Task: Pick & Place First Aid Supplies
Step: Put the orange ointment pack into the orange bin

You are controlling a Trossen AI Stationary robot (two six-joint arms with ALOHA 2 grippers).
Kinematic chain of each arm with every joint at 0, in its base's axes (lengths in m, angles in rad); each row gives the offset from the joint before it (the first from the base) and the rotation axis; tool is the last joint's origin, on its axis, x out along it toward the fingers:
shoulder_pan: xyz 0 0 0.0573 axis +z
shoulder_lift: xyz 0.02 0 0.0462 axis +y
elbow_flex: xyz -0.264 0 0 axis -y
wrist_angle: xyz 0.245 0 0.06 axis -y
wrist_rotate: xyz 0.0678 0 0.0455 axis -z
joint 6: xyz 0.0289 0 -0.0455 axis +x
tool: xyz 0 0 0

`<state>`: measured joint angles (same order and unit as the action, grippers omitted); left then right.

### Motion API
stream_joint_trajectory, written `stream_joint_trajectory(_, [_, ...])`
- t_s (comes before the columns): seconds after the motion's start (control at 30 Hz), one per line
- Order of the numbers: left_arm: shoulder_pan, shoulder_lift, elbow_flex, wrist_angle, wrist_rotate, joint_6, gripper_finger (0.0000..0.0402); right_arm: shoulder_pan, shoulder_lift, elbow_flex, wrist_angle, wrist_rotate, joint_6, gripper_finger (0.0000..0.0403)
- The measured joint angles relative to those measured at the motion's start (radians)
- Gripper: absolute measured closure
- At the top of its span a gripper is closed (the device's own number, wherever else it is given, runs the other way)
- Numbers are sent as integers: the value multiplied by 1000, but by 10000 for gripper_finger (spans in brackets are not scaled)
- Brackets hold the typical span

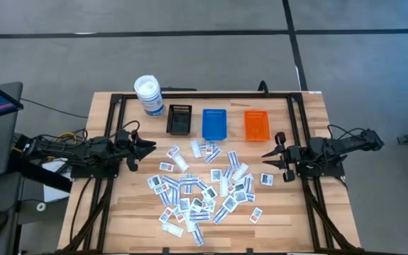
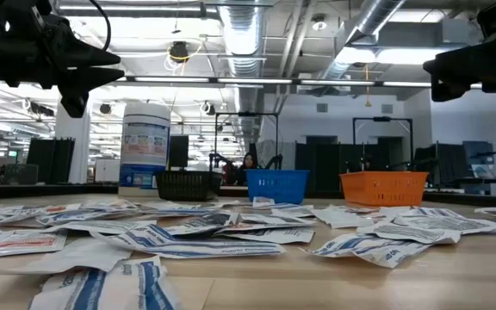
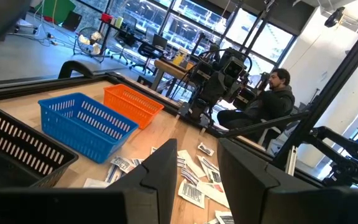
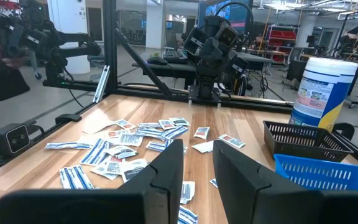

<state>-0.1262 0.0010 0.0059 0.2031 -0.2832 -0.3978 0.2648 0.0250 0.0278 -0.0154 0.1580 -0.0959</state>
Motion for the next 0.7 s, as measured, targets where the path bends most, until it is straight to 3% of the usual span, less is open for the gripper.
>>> stream_joint_trajectory(0.43, [0,2,0,7,7,-9,286,0,0,0,0,0,0,321])
stream_joint_trajectory(0.57, [0,3,0,60,67,11,286,-5,0,0,0,3,-67,321])
stream_joint_trajectory(0.7, [0,18,0,216,213,107,291,-11,0,0,0,3,-113,321])
